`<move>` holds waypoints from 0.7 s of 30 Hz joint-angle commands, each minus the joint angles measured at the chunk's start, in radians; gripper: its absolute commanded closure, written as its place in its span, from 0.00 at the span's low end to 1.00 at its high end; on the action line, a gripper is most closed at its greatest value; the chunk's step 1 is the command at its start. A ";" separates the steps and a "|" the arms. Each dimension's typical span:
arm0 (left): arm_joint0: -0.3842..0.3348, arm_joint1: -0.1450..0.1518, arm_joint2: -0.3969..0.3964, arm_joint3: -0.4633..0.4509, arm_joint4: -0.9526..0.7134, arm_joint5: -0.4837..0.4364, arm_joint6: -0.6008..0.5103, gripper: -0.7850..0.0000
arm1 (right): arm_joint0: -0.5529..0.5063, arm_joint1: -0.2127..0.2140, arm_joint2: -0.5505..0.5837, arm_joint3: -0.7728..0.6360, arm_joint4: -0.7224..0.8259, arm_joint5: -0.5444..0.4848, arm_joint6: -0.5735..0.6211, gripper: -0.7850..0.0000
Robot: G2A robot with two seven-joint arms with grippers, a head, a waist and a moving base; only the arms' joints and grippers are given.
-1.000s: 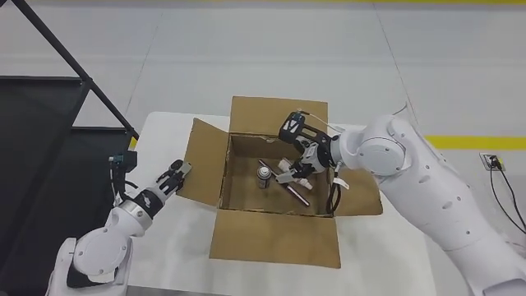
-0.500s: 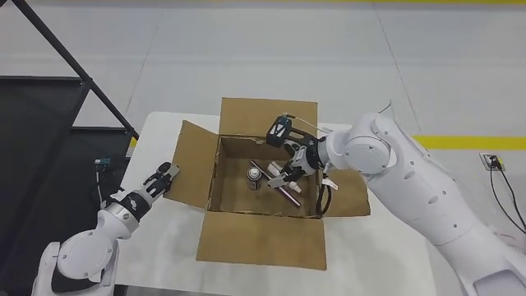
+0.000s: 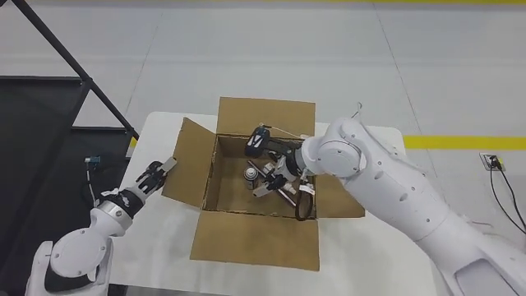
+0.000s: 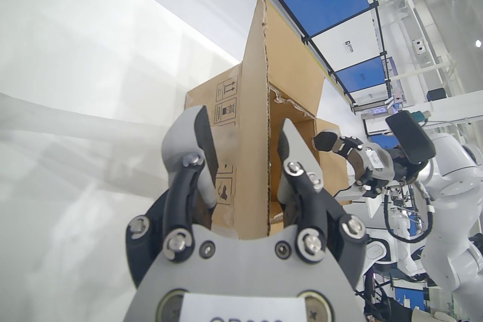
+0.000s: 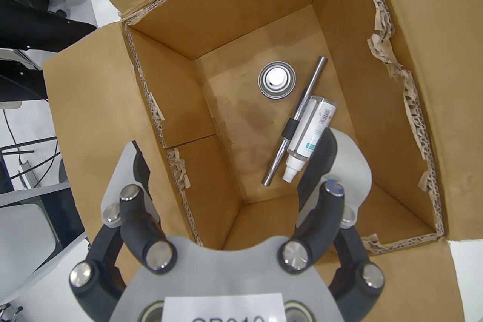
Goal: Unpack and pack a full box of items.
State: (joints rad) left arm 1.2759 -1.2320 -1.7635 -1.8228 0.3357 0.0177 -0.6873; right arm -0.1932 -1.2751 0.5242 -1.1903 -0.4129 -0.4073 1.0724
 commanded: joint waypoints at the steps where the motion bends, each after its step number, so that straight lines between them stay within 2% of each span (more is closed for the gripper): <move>1: 0.005 0.002 -0.008 -0.008 -0.010 0.002 0.018 0.00 | 0.017 -0.023 -0.030 0.022 -0.013 0.024 -0.009 0.00; 9: 0.046 0.000 -0.054 -0.065 -0.131 -0.012 0.137 0.00 | 0.063 -0.125 -0.141 0.147 -0.078 0.087 -0.079 0.00; 19: 0.106 -0.004 -0.047 -0.120 -0.235 -0.077 0.233 0.00 | 0.075 -0.269 -0.241 0.356 -0.171 0.157 -0.201 0.00; 21: 0.109 -0.003 -0.048 -0.120 -0.238 -0.081 0.232 0.00 | 0.078 -0.282 -0.242 0.376 -0.168 0.164 -0.206 0.00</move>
State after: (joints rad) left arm 1.3840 -1.2357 -1.8108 -1.9432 0.0981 -0.0616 -0.4543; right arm -0.1166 -1.5536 0.2819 -0.8208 -0.5832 -0.2458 0.8668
